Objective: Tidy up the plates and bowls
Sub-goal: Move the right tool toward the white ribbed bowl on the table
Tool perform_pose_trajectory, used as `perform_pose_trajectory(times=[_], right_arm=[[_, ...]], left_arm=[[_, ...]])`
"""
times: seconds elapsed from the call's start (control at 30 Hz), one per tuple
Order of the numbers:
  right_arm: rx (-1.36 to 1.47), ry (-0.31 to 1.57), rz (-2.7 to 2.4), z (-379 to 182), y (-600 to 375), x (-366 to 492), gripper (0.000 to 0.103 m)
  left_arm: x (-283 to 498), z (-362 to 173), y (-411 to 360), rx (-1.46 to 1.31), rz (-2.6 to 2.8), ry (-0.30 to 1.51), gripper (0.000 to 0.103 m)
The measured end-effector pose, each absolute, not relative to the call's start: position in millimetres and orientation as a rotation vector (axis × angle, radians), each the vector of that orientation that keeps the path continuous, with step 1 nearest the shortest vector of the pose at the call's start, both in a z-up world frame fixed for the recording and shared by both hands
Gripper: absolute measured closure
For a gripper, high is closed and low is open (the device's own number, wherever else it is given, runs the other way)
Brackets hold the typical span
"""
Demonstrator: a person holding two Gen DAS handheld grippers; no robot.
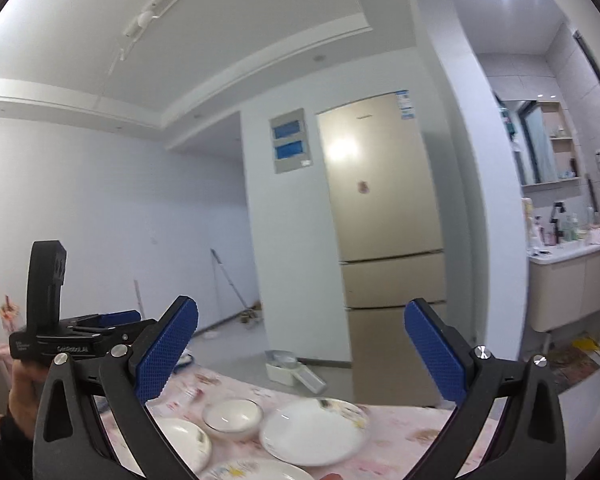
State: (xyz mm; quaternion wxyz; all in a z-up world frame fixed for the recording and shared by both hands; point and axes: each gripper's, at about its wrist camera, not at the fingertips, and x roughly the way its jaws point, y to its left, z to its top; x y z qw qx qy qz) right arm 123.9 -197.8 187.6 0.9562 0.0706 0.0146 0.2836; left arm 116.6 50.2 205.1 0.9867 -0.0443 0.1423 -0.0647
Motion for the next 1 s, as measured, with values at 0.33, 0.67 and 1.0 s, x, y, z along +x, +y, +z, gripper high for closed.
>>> perform_pose_trajectory(times=[0.33, 0.67, 1.0], right_arm=[[0.109, 0.113, 0.682, 207, -99, 152, 0.0], [0.135, 0.19, 0.769, 204, -28, 196, 0.0], [0.078, 0.387, 0.806, 128, -1, 246, 0.0]], left_arm=[[107, 223, 99, -0.063, -0.022, 0.246, 0.0], [145, 205, 145, -0.125, 0.029, 0.302, 0.0], [206, 131, 209, -0.351, -0.016, 0.494, 0.0]])
